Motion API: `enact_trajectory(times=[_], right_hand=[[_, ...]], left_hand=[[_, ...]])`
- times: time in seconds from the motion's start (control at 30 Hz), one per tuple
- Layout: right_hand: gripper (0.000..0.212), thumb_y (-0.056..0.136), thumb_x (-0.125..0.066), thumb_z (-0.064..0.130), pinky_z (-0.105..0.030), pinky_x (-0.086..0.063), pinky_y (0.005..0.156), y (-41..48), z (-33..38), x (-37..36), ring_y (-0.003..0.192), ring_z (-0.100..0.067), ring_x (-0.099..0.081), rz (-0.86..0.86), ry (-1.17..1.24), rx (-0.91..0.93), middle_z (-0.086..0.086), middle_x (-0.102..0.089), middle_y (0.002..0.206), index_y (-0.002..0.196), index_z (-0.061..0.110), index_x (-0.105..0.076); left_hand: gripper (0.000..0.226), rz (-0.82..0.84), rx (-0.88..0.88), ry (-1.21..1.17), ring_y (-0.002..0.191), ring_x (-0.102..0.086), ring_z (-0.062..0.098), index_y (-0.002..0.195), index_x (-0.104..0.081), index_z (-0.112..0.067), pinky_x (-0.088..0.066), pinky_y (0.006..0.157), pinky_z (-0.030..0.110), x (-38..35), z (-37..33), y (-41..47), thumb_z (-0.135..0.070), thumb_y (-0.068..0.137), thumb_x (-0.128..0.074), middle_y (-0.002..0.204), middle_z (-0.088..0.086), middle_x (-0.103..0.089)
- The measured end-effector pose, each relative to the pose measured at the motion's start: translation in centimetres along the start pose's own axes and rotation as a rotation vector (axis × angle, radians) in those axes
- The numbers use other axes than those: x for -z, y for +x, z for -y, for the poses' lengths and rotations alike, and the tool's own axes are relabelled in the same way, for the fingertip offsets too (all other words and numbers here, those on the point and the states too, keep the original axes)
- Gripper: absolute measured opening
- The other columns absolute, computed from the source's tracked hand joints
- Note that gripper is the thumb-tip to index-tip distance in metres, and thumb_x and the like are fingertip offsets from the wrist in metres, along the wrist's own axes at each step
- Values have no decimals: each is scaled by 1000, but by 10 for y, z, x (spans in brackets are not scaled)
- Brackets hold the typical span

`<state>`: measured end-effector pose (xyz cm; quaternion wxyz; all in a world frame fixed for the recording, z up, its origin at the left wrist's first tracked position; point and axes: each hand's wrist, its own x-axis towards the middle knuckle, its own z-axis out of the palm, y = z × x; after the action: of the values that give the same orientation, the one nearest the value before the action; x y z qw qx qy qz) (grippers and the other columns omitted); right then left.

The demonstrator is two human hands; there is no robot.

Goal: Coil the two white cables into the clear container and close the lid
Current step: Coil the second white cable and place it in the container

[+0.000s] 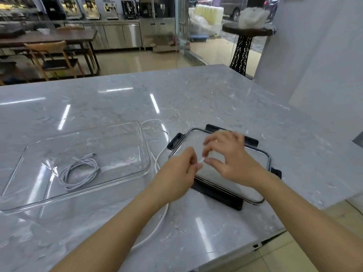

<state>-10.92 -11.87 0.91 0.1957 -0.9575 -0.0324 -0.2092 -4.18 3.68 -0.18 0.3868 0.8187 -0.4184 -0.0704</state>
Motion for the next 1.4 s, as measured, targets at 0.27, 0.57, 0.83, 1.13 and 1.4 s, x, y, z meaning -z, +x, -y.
enact_trajectory(times=[0.27, 0.57, 0.83, 1.13, 1.4], right_hand=[[12, 90, -54, 22, -15, -45, 62, 49, 48, 4, 63, -3, -58, -288, 870, -325, 10, -63, 66, 81, 14, -59], [13, 89, -56, 13, -16, -43, 62, 80, 82, -4, 58, -4, -52, -150, 853, -116, 5, -54, 60, 76, 12, -59], [11, 86, -60, 11, -18, -40, 57, 112, 95, 14, 58, -7, -51, -59, 496, 155, -2, -61, 63, 85, 5, -70], [16, 75, -73, 15, -19, -40, 49, 151, 108, 15, 51, -10, -47, -403, 732, 109, -2, -55, 59, 71, 22, -59], [27, 71, -75, 26, -19, -47, 50, 172, 105, -7, 51, -8, -53, -429, 891, -48, -2, -56, 65, 85, 26, -52]], left_hand=[[16, -344, 203, -777, 39, -44, 9, 76, -48, -10, -41, 43, 22, 47, -44, 35, -15, 91, -53, 43, -8, -52], [18, -618, 292, -1002, 71, -55, 12, 106, -47, -5, -47, 63, 23, 122, -54, 47, -12, 90, -52, 89, 6, -56], [31, -486, 9, -3, 102, -53, 11, 108, -56, -17, -39, 95, 36, 148, -11, 15, -40, 88, -53, 101, -11, -59], [36, -64, 137, -514, 44, -31, 10, 63, -46, -17, -34, 48, 20, 191, 9, -18, -28, 97, -40, 48, -7, -36], [27, -137, 65, -1014, 41, -12, 8, 67, -49, -15, -14, 36, 17, 222, 26, -45, -26, 90, -41, 46, -9, -26]])
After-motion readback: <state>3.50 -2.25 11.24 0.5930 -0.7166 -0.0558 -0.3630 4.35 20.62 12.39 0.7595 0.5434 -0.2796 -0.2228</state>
